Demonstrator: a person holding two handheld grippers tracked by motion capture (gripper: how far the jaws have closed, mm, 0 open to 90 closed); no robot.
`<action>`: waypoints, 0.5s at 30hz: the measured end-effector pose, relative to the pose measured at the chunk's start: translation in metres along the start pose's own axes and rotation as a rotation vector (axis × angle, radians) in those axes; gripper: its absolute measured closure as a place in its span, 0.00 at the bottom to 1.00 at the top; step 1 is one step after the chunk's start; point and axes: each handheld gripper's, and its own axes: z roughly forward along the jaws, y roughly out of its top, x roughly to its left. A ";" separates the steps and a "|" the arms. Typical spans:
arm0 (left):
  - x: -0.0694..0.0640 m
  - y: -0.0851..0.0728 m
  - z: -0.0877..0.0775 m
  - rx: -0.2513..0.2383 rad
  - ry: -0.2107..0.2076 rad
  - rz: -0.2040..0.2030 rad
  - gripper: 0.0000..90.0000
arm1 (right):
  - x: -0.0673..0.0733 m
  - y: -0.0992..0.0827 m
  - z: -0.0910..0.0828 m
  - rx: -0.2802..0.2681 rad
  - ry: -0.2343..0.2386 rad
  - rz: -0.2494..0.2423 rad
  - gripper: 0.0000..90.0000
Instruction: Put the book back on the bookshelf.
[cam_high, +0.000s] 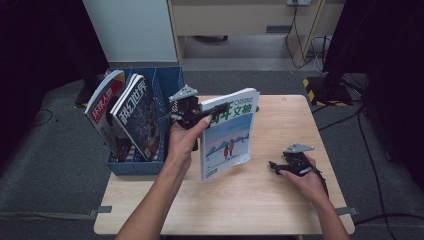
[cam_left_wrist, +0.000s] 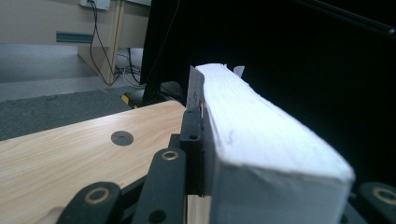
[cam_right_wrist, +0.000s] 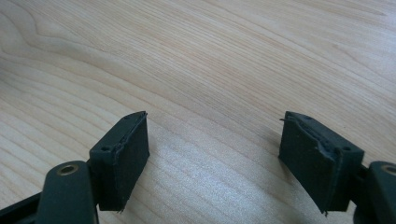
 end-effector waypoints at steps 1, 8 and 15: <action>0.001 0.001 -0.002 -0.007 0.003 -0.004 0.81 | 0.000 0.000 0.000 0.000 0.000 0.000 0.26; 0.002 0.007 -0.018 -0.021 0.022 -0.007 0.81 | 0.000 0.000 0.000 0.002 0.001 -0.004 0.26; 0.005 0.014 -0.040 -0.061 0.024 -0.012 0.81 | 0.000 0.000 0.000 0.000 0.000 -0.004 0.26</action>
